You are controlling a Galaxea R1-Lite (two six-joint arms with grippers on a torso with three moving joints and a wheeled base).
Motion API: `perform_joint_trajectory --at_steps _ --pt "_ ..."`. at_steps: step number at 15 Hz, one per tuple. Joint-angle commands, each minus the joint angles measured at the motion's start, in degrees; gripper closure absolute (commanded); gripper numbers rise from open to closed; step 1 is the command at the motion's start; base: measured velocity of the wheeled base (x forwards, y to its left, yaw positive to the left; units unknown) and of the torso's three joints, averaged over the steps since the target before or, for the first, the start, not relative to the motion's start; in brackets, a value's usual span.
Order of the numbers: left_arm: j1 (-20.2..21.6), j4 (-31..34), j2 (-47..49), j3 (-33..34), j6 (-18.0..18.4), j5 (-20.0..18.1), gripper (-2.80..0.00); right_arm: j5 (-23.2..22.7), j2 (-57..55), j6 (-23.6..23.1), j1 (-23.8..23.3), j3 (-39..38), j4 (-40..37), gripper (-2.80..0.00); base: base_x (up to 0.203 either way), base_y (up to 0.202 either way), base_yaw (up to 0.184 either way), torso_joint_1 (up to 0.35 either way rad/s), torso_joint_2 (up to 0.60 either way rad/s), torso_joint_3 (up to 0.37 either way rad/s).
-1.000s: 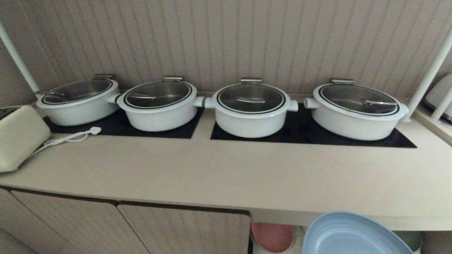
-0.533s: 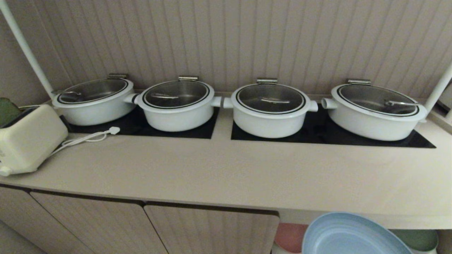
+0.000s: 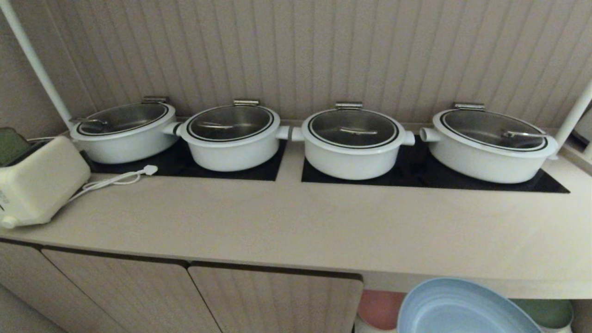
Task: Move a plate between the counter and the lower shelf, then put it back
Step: Put the plate
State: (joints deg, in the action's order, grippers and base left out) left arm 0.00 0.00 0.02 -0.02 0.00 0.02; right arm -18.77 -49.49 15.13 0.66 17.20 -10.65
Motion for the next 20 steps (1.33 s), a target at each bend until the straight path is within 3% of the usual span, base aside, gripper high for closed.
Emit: perform_joint_trajectory --at_steps 1,13,20 --pt "0.00 0.00 -0.02 0.02 0.00 0.07 0.00 -0.12 -0.08 0.08 -0.01 0.03 -0.07 0.00 0.000 0.000 0.000 0.000 0.00 0.000" --pt "0.00 0.00 -0.02 0.02 0.00 0.07 0.00 -0.04 -2.39 0.52 0.04 2.05 -0.07 0.00 0.000 0.000 0.000 0.000 0.00 0.000" --pt "0.00 0.00 -0.02 0.02 0.00 0.07 0.00 -1.15 -11.82 0.38 -0.01 9.00 0.08 0.00 0.000 0.000 0.000 0.000 0.00 0.000"
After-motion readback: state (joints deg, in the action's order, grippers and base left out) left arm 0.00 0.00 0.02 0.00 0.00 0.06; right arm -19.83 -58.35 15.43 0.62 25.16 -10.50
